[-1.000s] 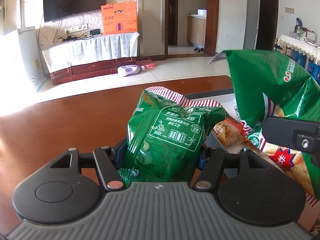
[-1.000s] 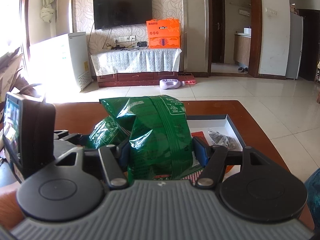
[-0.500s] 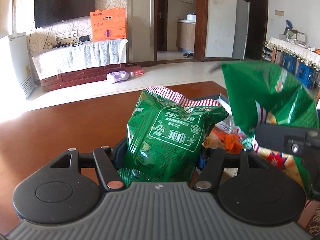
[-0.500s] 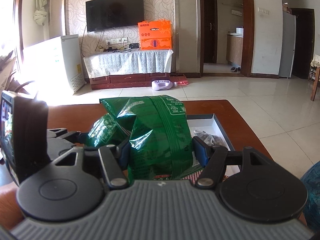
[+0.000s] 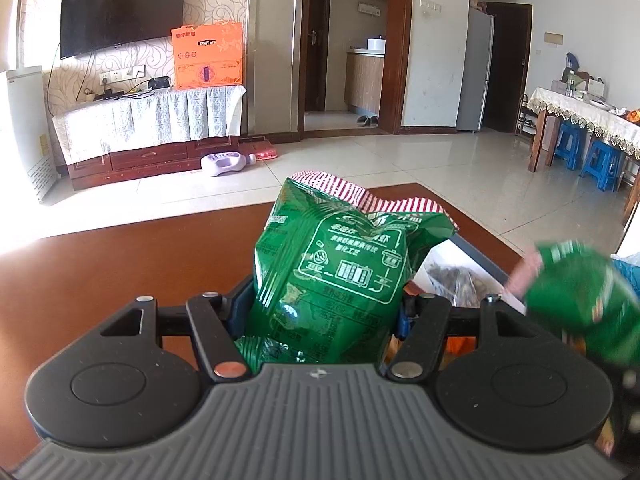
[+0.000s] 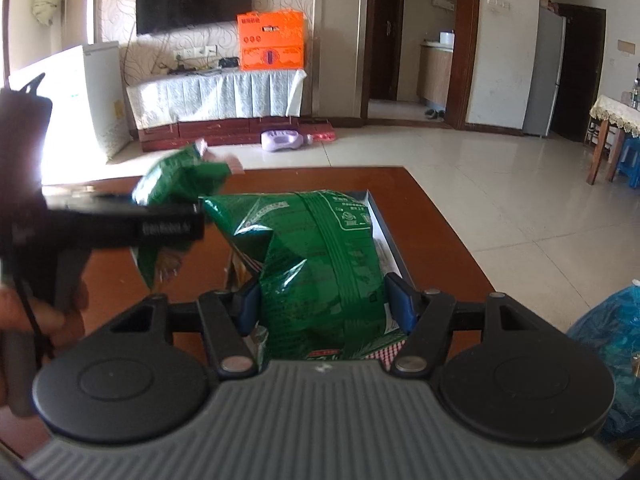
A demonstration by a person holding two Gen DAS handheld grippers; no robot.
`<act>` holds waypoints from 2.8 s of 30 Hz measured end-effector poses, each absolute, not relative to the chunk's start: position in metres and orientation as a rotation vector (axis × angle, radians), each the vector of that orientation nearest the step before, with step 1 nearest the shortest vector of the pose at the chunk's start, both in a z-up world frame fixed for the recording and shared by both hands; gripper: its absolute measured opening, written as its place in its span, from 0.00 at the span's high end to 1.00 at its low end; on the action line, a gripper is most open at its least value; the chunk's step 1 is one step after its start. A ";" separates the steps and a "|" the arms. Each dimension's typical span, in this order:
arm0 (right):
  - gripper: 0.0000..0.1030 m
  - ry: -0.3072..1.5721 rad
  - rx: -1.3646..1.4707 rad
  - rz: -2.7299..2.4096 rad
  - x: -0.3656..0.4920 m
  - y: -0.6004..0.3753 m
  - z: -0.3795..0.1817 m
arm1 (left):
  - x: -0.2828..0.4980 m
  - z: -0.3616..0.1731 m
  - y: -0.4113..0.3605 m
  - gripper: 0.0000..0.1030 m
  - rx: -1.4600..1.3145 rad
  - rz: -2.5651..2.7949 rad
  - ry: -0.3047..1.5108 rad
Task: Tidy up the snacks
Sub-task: 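Carry both green bags over the white box, then lower both green bags into the box and open both grippers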
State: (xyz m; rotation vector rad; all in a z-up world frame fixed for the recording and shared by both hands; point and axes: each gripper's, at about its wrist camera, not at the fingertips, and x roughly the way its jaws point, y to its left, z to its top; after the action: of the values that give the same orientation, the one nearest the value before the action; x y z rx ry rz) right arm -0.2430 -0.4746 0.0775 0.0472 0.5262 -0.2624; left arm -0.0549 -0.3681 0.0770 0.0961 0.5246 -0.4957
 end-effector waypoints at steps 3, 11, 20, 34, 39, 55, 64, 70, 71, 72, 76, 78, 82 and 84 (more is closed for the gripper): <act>0.36 0.569 0.031 -0.260 -0.239 -0.476 0.069 | -0.043 0.075 -0.380 0.33 0.100 -0.510 0.535; 0.36 0.662 -0.109 -0.249 -0.224 -0.467 0.051 | -0.020 0.072 -0.416 0.33 0.092 -0.564 0.549; 0.36 0.690 -0.181 -0.238 -0.207 -0.458 0.043 | -0.019 0.052 -0.467 0.23 0.166 -0.618 0.554; 0.36 0.674 -0.213 -0.263 -0.202 -0.455 0.032 | -0.038 0.052 -0.480 0.05 0.199 -0.680 0.519; 0.32 0.684 -0.247 -0.276 -0.202 -0.449 0.026 | -0.046 0.052 -0.478 0.04 0.202 -0.685 0.516; 0.24 0.576 -0.187 -0.268 -0.221 -0.455 0.041 | -0.050 0.076 -0.446 0.04 0.137 -0.708 0.484; 0.24 0.518 -0.115 -0.243 -0.237 -0.462 0.050 | -0.063 0.091 -0.425 0.03 0.098 -0.708 0.441; 0.24 0.504 -0.061 -0.254 -0.252 -0.461 0.056 | -0.085 0.107 -0.392 0.03 0.055 -0.668 0.382; 0.24 0.488 -0.052 -0.265 -0.257 -0.460 0.059 | -0.090 0.110 -0.386 0.02 0.058 -0.650 0.379; 0.24 0.471 -0.037 -0.276 -0.263 -0.458 0.062 | -0.094 0.113 -0.381 0.02 0.057 -0.632 0.382; 0.24 0.451 0.069 -0.337 -0.301 -0.451 0.069 | -0.122 0.125 -0.355 0.01 0.021 -0.622 0.392; 0.24 0.462 0.100 -0.369 -0.319 -0.446 0.070 | -0.141 0.130 -0.345 0.00 0.024 -0.606 0.386; 0.23 0.522 0.127 -0.380 -0.346 -0.437 0.068 | -0.190 0.135 -0.328 0.00 0.049 -0.609 0.380; 0.23 0.553 0.139 -0.375 -0.356 -0.435 0.066 | -0.217 0.135 -0.321 0.00 0.092 -0.603 0.366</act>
State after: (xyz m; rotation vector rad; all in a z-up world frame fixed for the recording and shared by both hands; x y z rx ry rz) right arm -0.3561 -0.4347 0.0661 0.1388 0.5526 -0.3752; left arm -0.2167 -0.3215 0.1345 0.0921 0.3662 -0.6034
